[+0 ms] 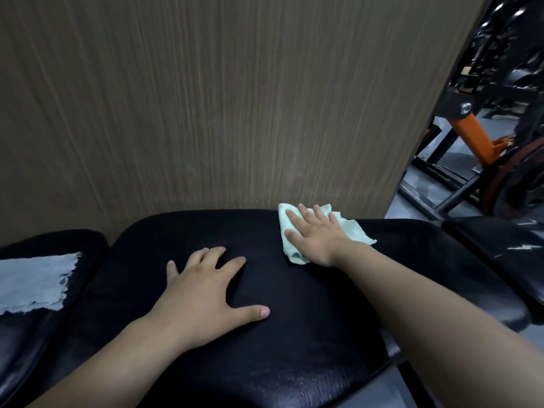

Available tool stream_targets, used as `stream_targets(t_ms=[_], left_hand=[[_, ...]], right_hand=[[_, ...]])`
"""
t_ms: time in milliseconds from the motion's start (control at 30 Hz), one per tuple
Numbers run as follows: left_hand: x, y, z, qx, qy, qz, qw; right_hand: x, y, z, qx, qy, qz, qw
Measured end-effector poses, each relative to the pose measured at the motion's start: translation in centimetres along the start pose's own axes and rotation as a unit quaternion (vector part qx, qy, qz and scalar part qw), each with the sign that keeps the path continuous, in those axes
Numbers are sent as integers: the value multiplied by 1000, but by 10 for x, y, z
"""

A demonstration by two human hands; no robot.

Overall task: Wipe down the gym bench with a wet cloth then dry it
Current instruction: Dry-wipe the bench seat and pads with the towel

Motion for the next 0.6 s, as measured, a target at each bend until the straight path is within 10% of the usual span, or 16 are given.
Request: stream_targets(t_ms=[600], left_hand=[[10,-10,-1,-38,-27,19,999]], right_hand=[[64,-165,40,26,-31,-89,995]])
Point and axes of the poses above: each hand's wrist, its own y-axis towards the middle knuckle, its own z-axis out of the palm, x = y × z, the point moved 3 cm from there along y, towards the middle knuckle, and after that the axes turned 5 degrees about y, right-handed, at the moved point
